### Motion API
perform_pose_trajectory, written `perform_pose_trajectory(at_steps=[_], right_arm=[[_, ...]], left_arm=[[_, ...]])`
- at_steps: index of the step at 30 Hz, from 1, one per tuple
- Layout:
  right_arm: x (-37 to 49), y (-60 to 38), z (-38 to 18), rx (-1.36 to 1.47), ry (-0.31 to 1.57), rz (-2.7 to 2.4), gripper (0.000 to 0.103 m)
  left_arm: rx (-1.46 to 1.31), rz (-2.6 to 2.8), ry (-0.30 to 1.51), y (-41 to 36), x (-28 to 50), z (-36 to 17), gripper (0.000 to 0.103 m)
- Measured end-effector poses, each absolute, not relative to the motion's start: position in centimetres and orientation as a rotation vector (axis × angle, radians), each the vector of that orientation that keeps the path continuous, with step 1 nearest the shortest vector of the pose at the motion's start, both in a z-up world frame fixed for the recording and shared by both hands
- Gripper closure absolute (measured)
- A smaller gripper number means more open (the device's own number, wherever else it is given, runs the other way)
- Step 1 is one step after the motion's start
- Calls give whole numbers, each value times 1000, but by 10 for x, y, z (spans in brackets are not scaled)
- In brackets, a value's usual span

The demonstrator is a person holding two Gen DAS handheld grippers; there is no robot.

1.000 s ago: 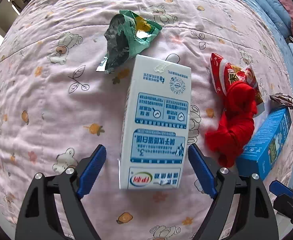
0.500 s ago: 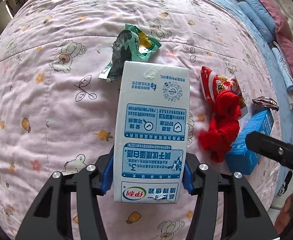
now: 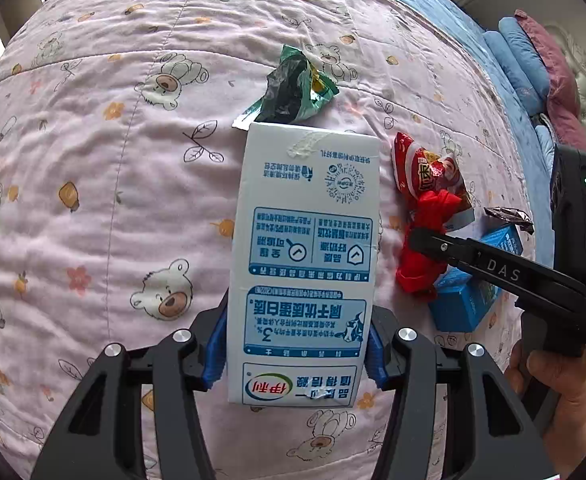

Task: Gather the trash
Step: 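Carry the milk carton and red cloth over the bin and open both tools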

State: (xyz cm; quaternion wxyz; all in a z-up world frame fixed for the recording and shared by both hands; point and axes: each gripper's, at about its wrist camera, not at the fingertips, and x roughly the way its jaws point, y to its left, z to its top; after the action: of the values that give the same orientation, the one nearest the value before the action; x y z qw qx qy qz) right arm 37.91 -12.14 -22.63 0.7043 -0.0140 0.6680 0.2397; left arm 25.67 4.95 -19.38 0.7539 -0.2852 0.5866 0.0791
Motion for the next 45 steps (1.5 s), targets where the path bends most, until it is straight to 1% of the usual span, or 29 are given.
perform_pose_trajectory(at_steps=[3, 6, 11, 20, 25, 31, 37, 45], right_arm=[[370, -123, -218, -11, 1479, 567, 71], [357, -131, -201, 70, 1476, 611, 71], [319, -145, -171, 135, 1472, 683, 71], [238, -197, -133, 224, 1475, 666, 71], [192, -239, -116, 278, 1457, 605, 71], [138, -290, -100, 343, 1420, 525, 71], [93, -340, -102, 421, 1409, 454, 71], [48, -416, -102, 486, 1391, 397, 71]], left_arm=[[-655, 163, 1278, 46, 246, -190, 49], [-674, 156, 1266, 44, 235, -179, 49], [-709, 126, 1248, 38, 211, -158, 49], [-640, 63, 1255, 7, 145, -117, 49], [-581, -24, 1278, -23, 102, -102, 49], [-494, -140, 1297, -62, 71, -85, 49], [-390, -238, 1317, -111, 50, -75, 49], [-342, -328, 1370, -191, 31, -77, 49]])
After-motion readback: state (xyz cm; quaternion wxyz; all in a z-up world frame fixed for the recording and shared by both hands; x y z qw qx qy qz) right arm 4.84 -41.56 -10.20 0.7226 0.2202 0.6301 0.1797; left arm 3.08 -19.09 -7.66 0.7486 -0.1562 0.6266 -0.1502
